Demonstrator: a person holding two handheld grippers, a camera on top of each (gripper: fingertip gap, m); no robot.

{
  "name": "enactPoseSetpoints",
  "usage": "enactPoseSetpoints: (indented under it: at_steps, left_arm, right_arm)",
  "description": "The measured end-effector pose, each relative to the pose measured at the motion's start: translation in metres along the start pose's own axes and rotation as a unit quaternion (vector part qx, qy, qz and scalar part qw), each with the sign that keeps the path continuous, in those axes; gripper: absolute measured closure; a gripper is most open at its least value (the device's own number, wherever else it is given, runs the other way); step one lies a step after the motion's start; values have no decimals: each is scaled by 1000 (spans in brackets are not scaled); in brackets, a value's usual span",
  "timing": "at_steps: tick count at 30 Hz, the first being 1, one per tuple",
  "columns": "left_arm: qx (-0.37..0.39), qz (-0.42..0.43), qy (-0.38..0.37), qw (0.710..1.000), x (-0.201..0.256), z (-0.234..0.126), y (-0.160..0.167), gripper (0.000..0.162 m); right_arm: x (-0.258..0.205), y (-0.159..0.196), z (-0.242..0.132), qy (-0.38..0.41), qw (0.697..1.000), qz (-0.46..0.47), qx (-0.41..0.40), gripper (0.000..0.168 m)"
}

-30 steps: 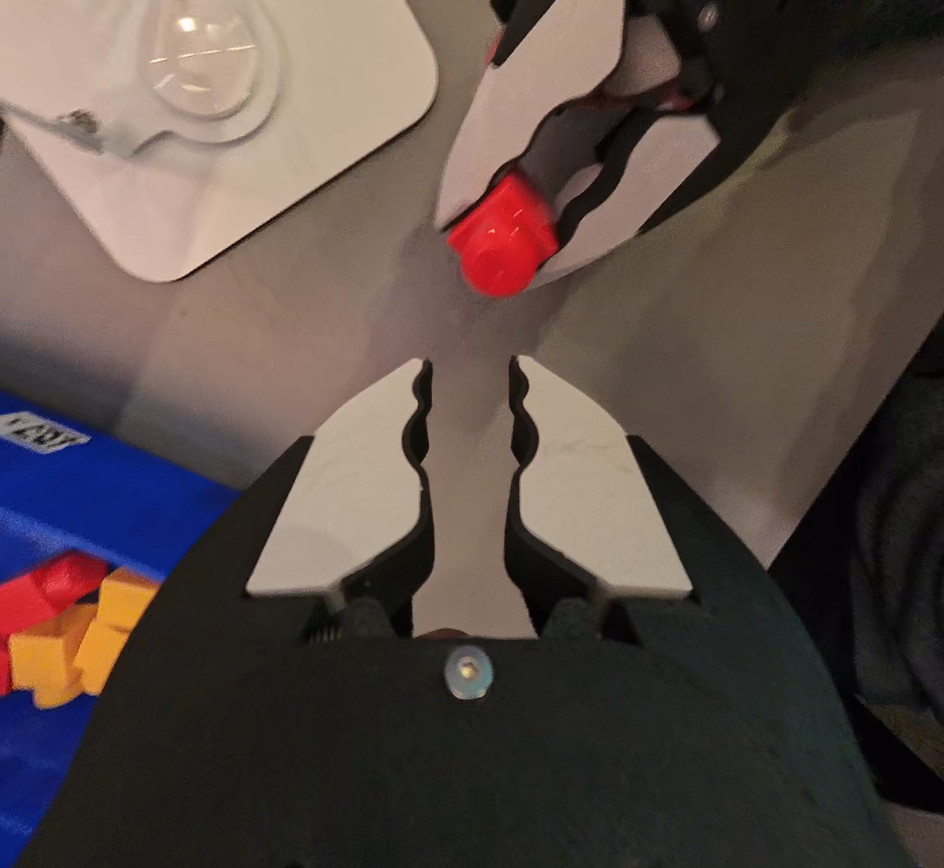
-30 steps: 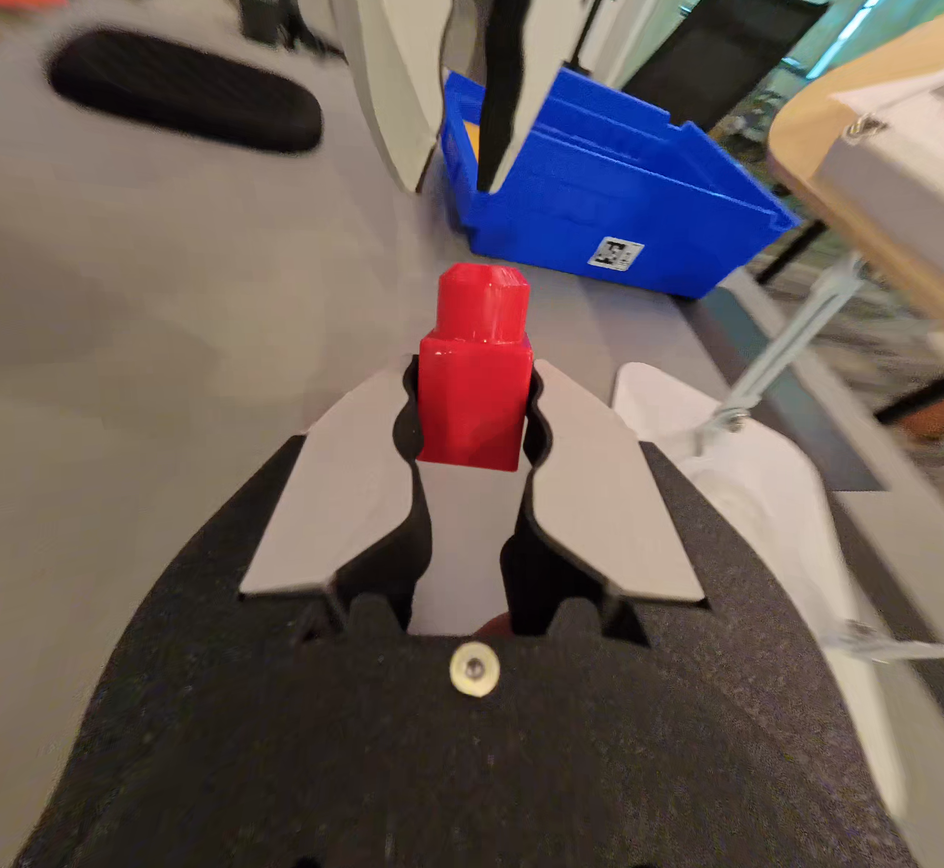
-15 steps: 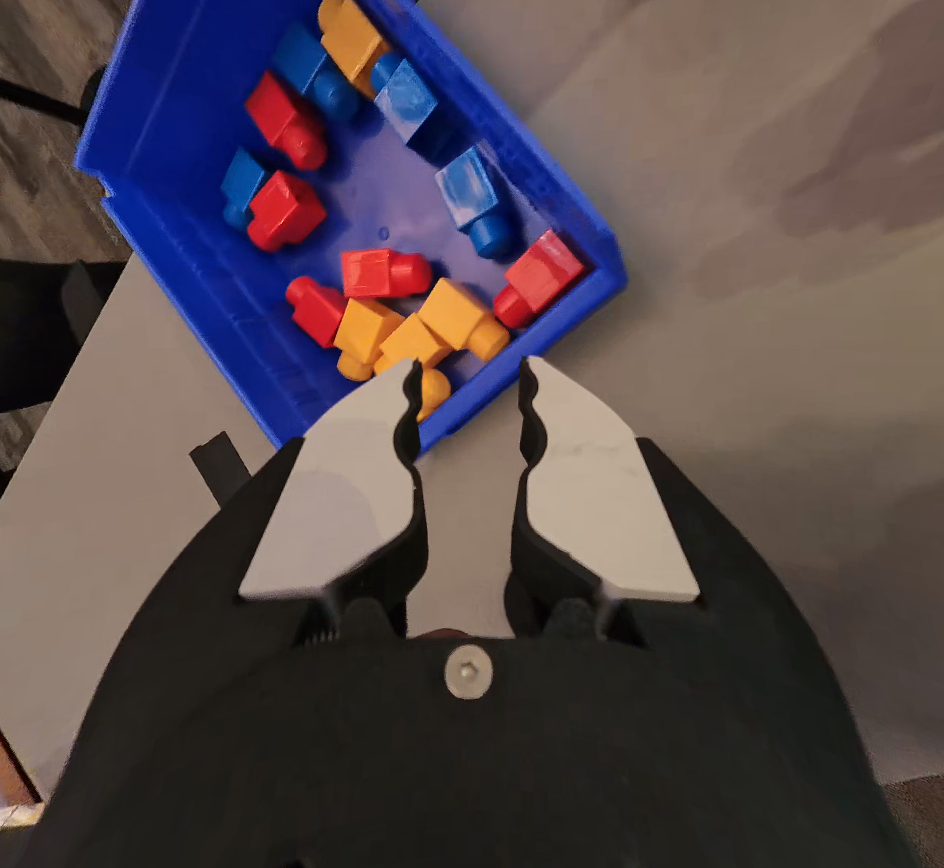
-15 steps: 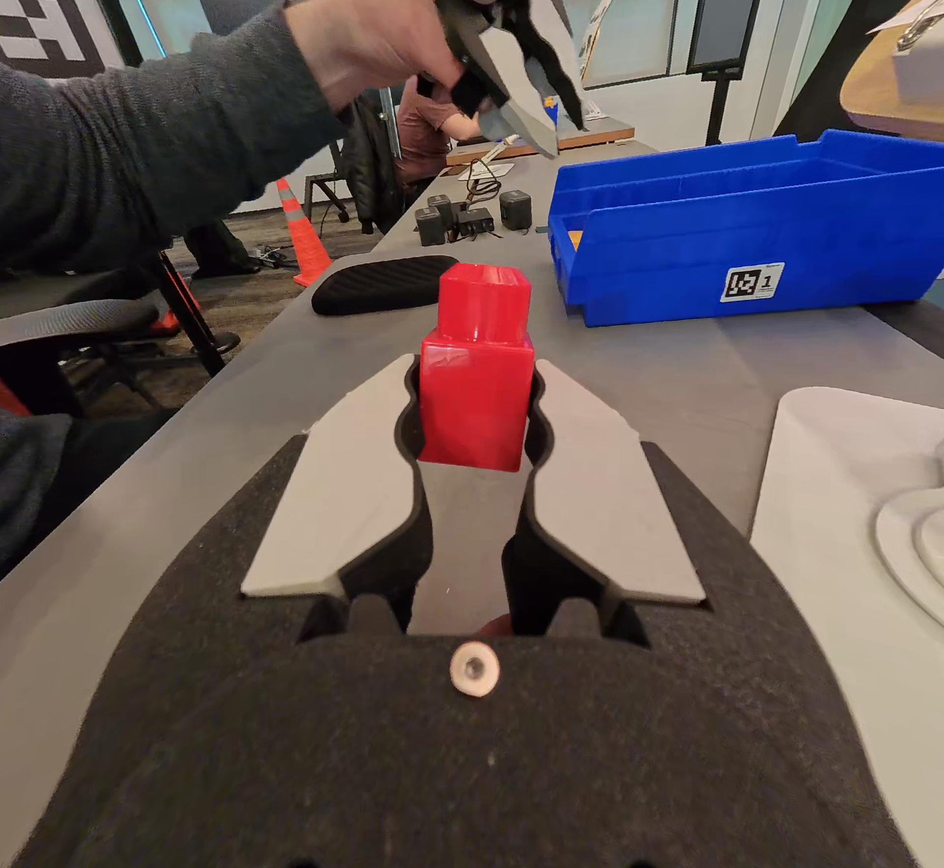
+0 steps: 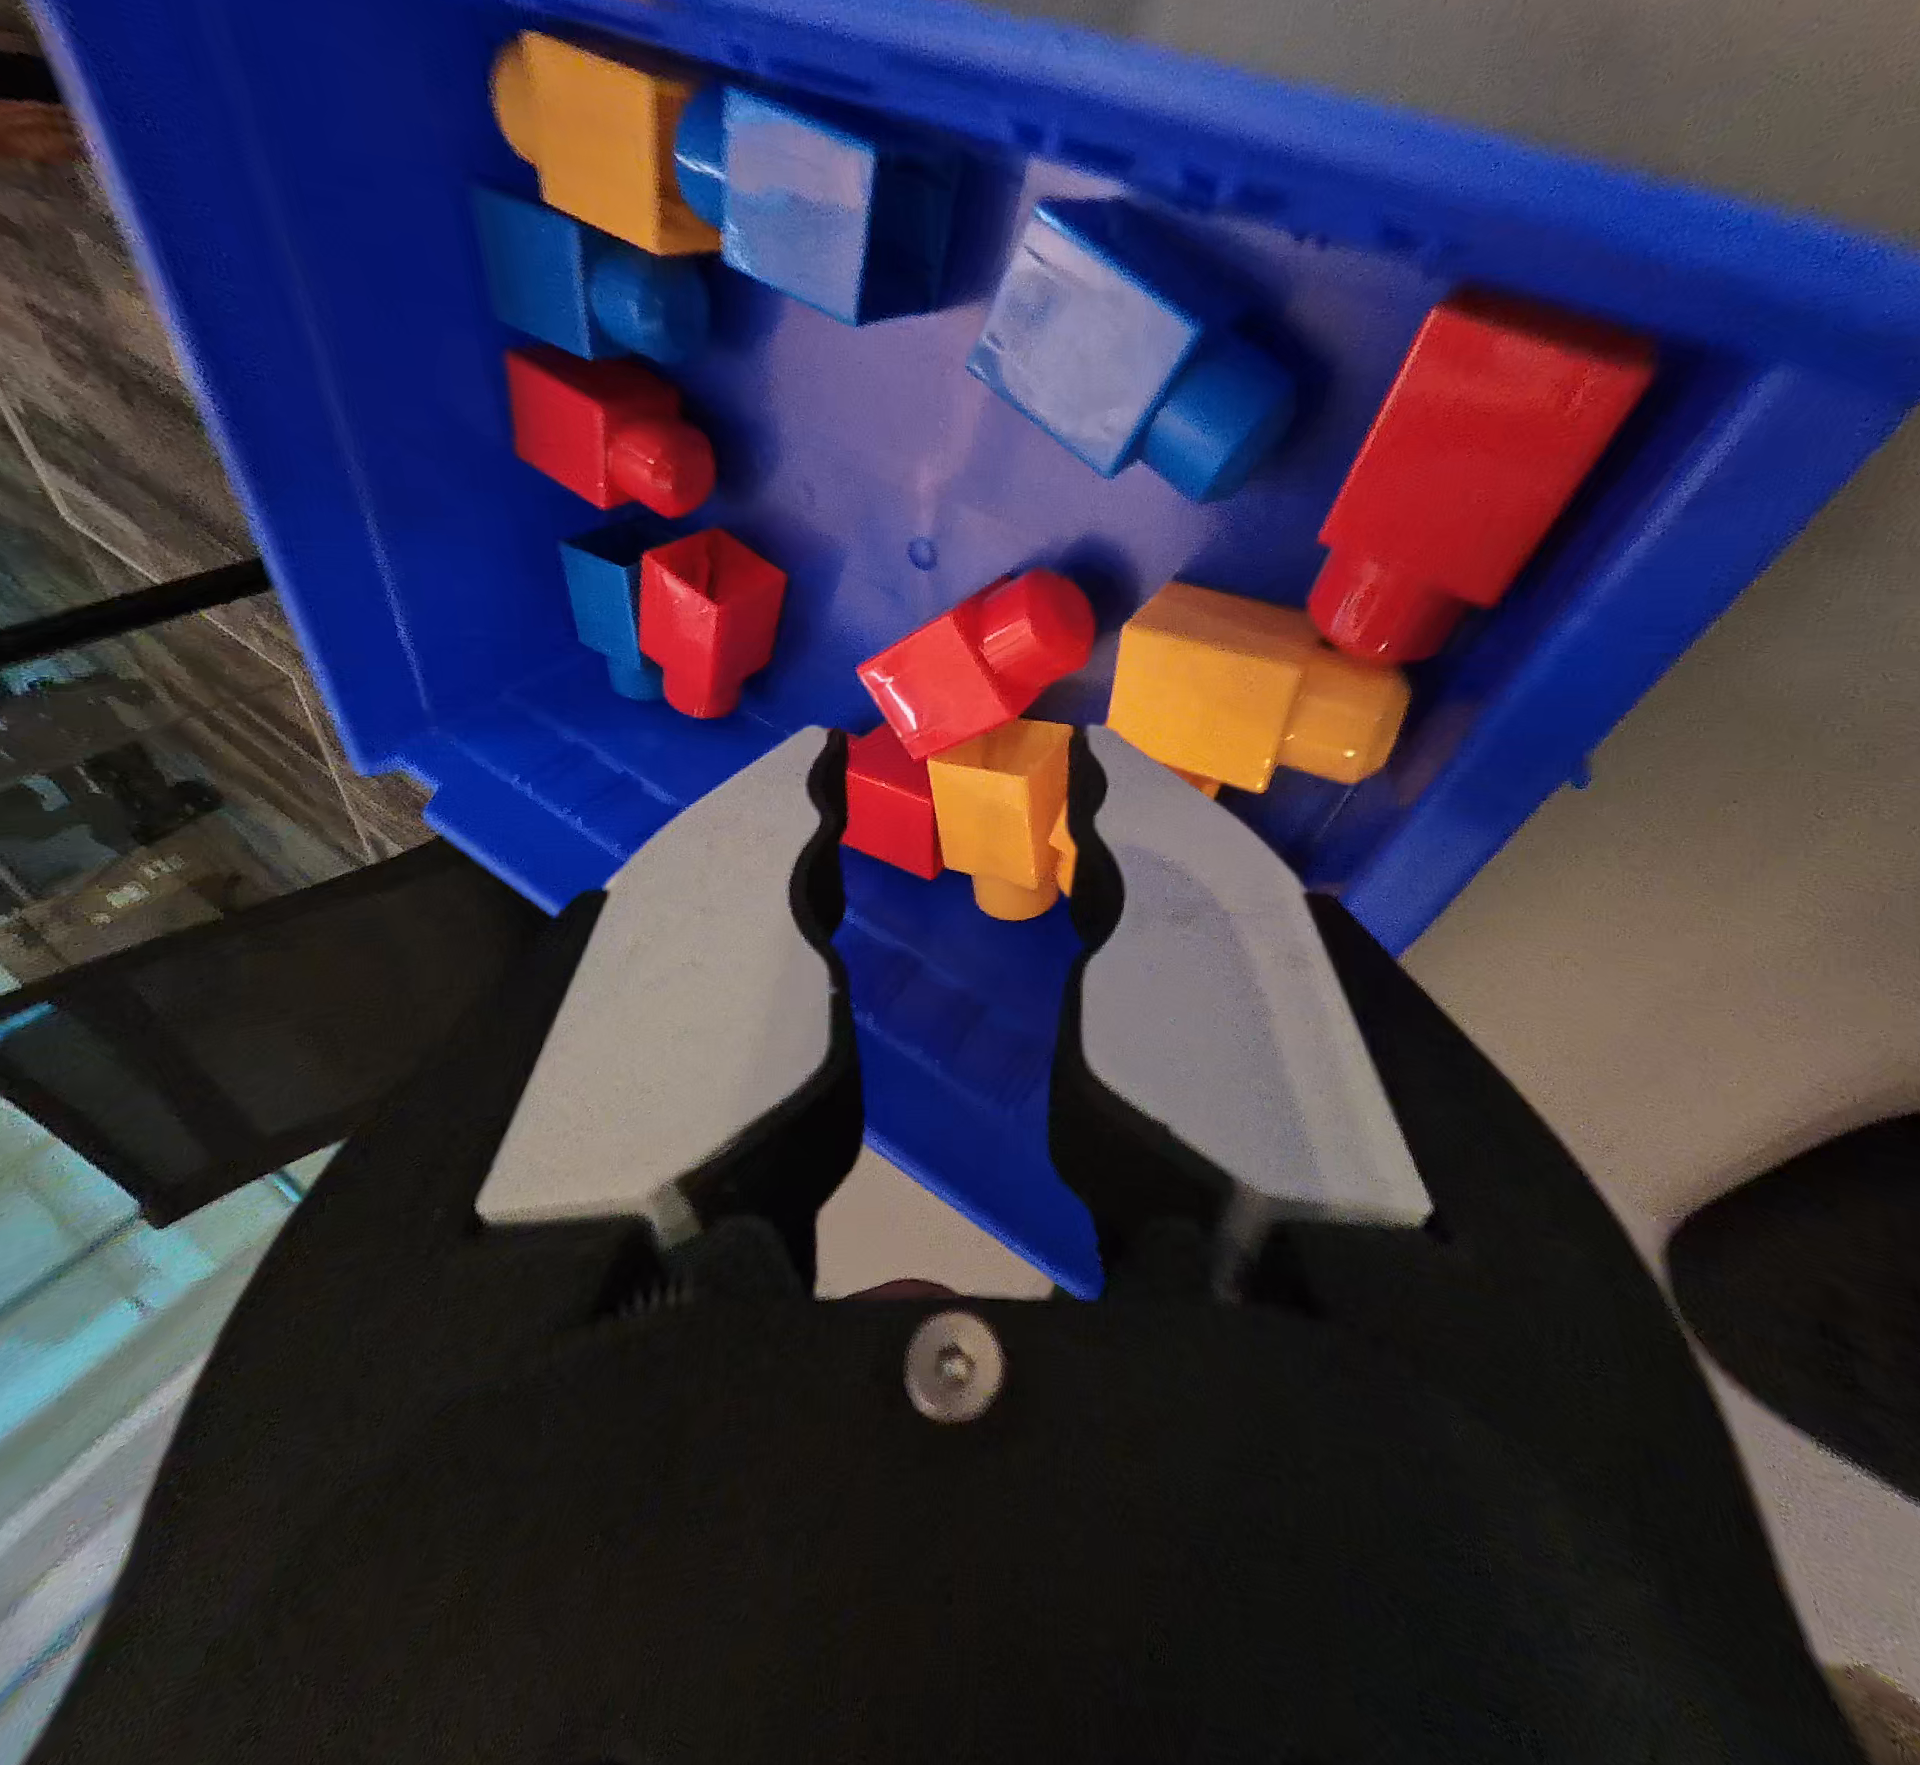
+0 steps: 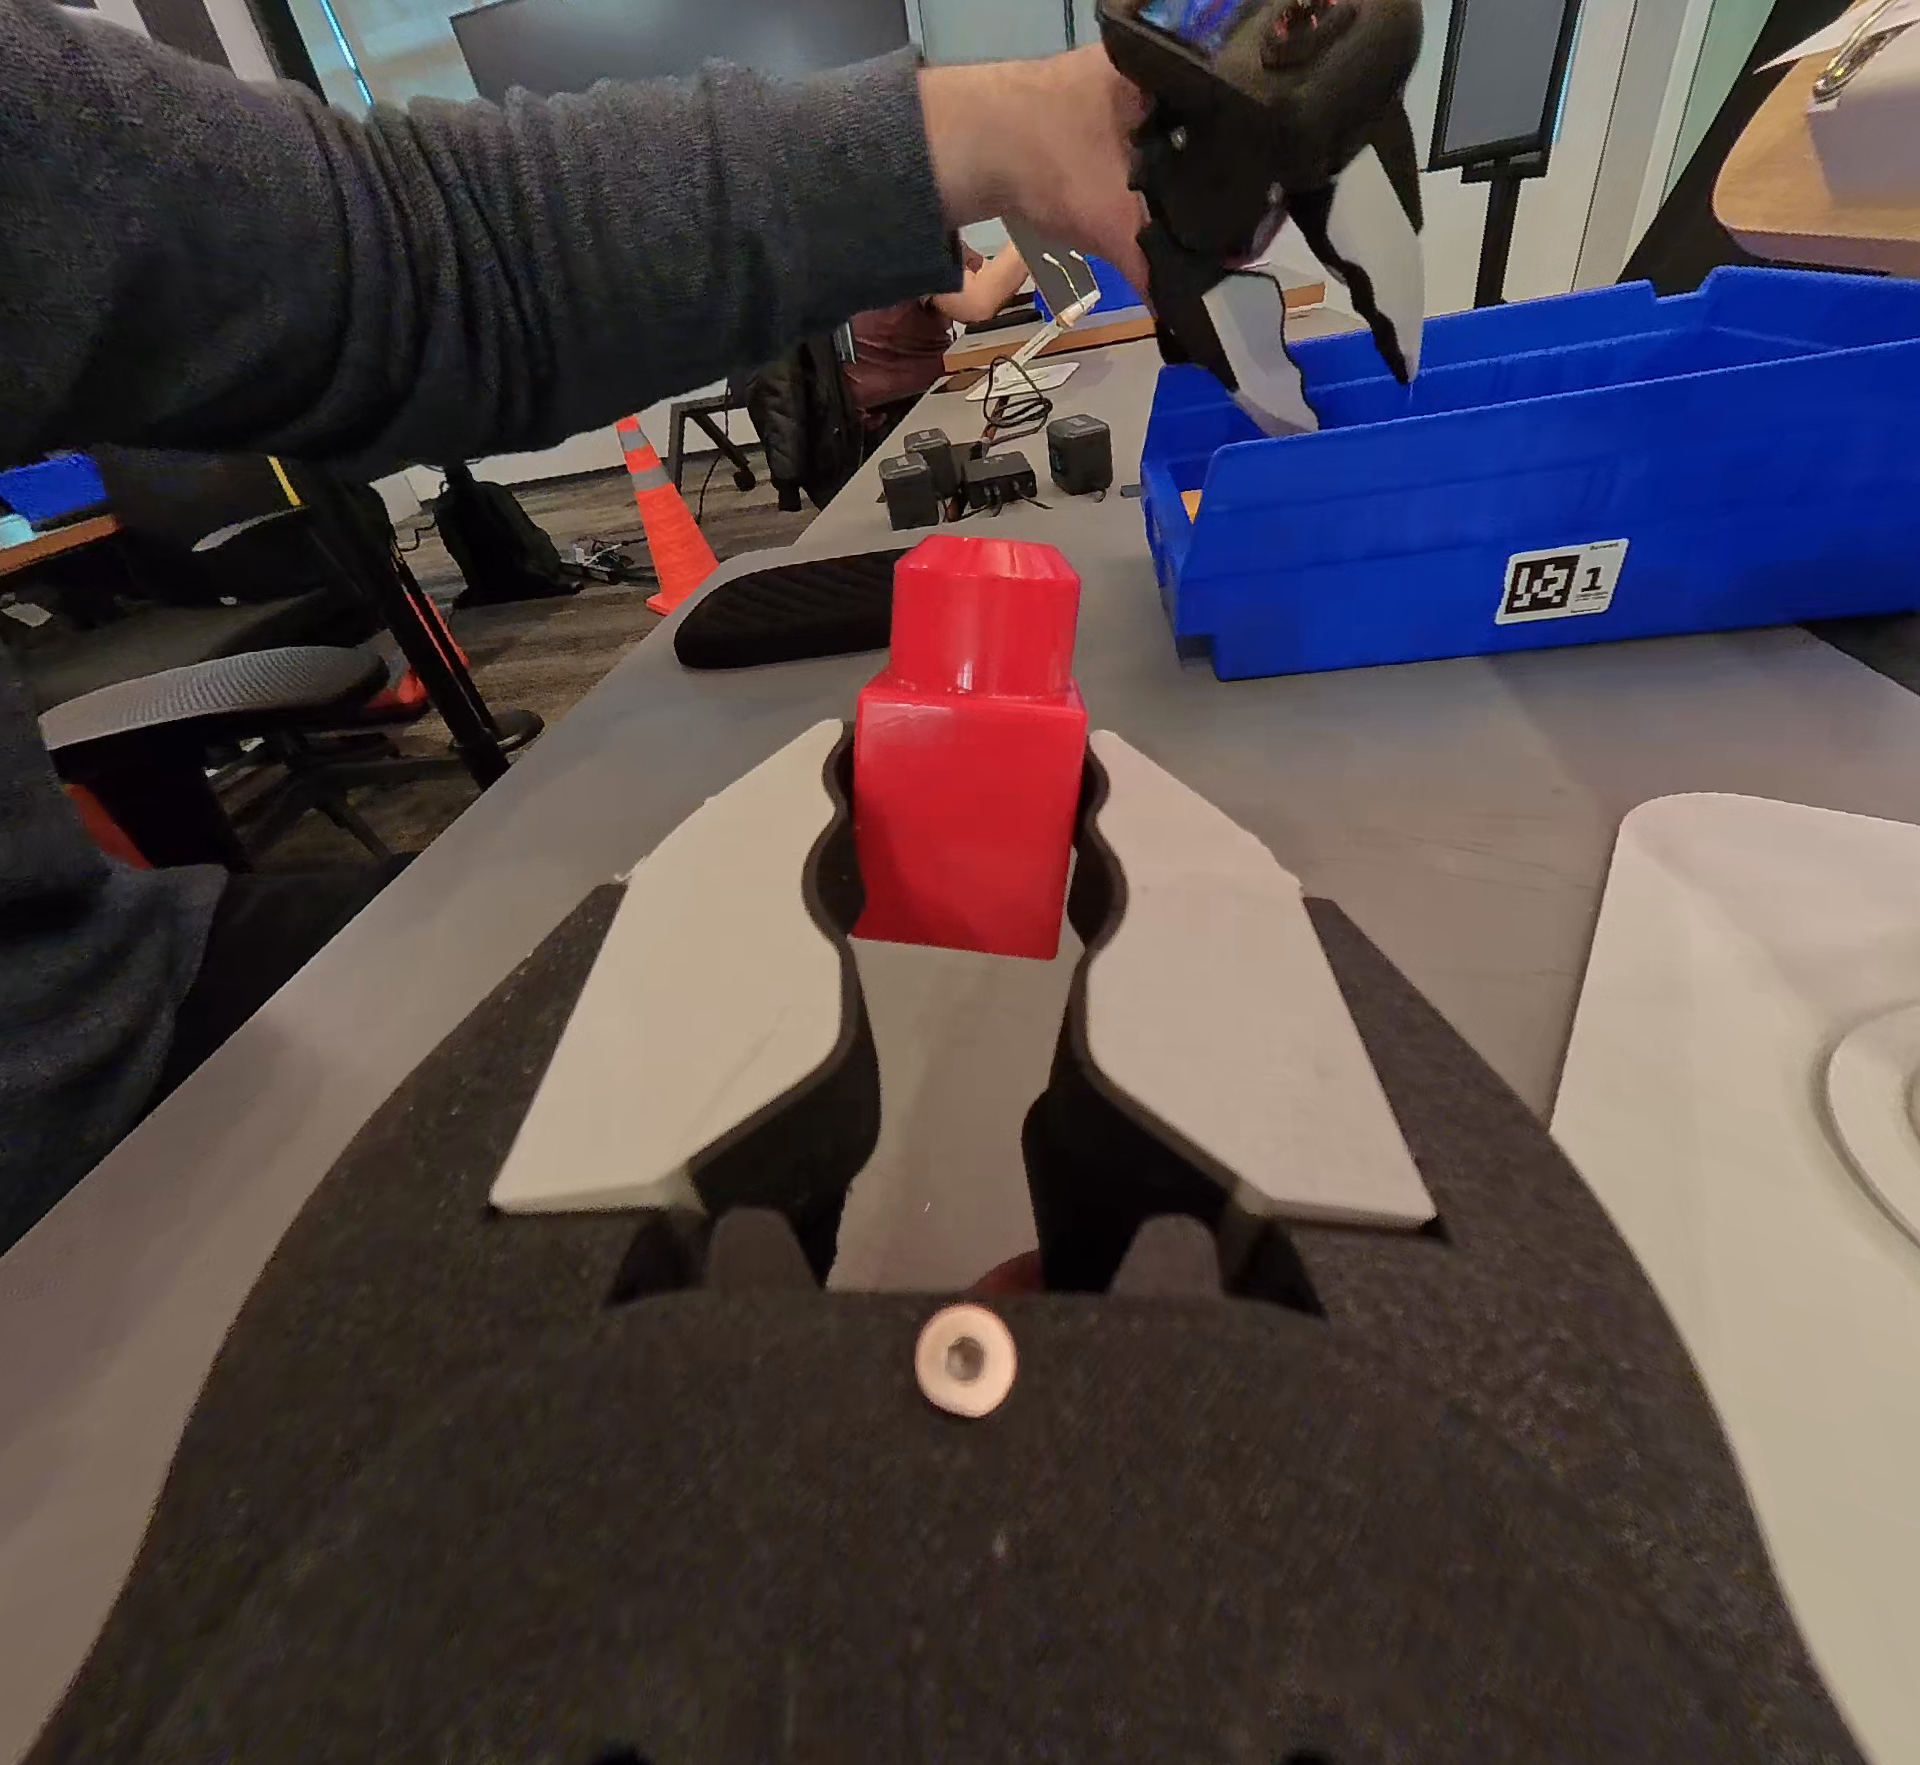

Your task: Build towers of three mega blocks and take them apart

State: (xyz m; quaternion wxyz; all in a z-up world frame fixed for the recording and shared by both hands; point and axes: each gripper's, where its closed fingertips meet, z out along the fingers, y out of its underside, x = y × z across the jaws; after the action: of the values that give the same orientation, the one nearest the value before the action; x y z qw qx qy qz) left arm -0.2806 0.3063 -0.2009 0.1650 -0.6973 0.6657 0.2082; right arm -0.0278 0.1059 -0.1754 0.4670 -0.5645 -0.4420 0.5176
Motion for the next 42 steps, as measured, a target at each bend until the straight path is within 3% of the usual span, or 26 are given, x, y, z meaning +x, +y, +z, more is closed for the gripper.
enactPoseSetpoints:
  at_steps: [5,15,20,28,30,34,37,39,42]
  left_arm:
    - [-63,73,7,995,-4,33,20,117]
    - [-79,120,43,989,0,70,23,118]
    - [-80,102,48,990,-6,75,22,120]
    - [-71,-65,87,992,-13,77,18,125]
    - [-49,-91,107,989,-12,76,12,115]
    - [-44,-32,99,994,-11,80,11,101]
    - [-51,-10,109,993,-6,88,13,106]
    - [-50,-17,122,991,-2,91,12,118]
    - [-41,-49,130,990,-3,89,9,121]
  right_arm:
    - [-1,0,0,-3,1000,1,0,132]
    - [-1,-1,-1,-9,1000,5,6,132]
    - [-1,-1,-2,-9,1000,6,7,132]
    - [-2,-1,-2,-10,1000,4,6,132]
    - [-2,-1,-1,-11,1000,3,6,132]
    - [-3,-1,-1,-12,1000,2,5,132]
    - [-3,-1,-1,-13,1000,2,5,132]
    - [-3,-1,-1,-13,1000,2,5,132]
    - [-3,-1,-1,-13,1000,3,6,132]
